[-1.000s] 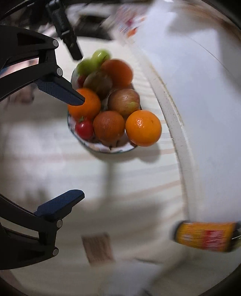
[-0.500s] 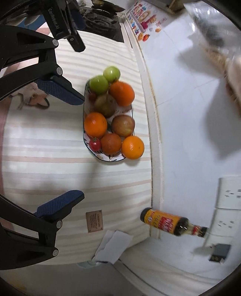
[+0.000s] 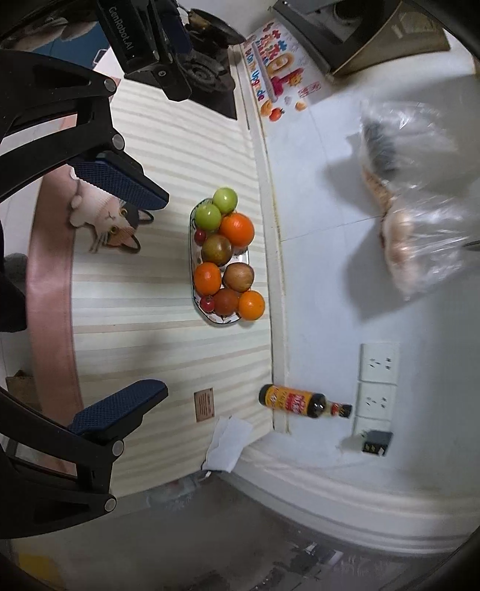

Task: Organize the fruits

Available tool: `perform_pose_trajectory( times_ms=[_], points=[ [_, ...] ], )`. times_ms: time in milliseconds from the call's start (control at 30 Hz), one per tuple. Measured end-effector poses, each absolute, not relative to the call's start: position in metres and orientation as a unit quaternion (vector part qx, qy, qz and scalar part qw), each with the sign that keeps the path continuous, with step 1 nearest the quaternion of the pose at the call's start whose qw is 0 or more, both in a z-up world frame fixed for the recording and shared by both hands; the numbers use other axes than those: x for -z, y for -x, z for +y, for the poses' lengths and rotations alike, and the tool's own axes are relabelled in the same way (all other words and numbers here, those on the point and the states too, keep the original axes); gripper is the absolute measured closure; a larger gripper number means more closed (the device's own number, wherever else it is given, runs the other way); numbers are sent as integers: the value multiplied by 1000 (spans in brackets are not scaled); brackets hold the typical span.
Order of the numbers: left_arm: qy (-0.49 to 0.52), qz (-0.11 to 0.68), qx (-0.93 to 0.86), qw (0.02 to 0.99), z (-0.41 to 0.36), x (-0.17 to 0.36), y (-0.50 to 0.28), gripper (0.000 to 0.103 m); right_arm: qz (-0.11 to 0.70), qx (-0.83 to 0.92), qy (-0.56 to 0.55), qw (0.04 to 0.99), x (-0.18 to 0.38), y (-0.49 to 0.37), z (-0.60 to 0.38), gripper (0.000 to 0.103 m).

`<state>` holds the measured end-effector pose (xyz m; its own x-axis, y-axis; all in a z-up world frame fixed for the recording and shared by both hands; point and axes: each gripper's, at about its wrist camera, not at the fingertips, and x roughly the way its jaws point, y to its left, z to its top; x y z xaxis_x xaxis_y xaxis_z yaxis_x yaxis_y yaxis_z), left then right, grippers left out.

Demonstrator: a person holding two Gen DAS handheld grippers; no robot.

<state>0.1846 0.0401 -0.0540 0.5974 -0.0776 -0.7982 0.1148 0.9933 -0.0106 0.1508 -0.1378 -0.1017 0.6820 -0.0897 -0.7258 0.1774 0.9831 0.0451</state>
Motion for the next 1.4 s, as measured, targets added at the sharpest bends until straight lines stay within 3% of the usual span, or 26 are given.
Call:
perform_pose_trajectory(
  times_ms=[367, 767, 1400],
  points=[
    [-25, 400, 56, 915, 35, 17, -117, 10, 347, 58, -42, 935, 53, -74, -124, 8],
    [-13, 389, 45, 920, 25, 8, -97, 10, 340, 39, -46, 938, 40, -52, -137, 7],
    [-20, 421, 18, 907, 14, 33, -175, 10, 383, 34, -63, 921, 74, -141, -164, 7]
  ],
)
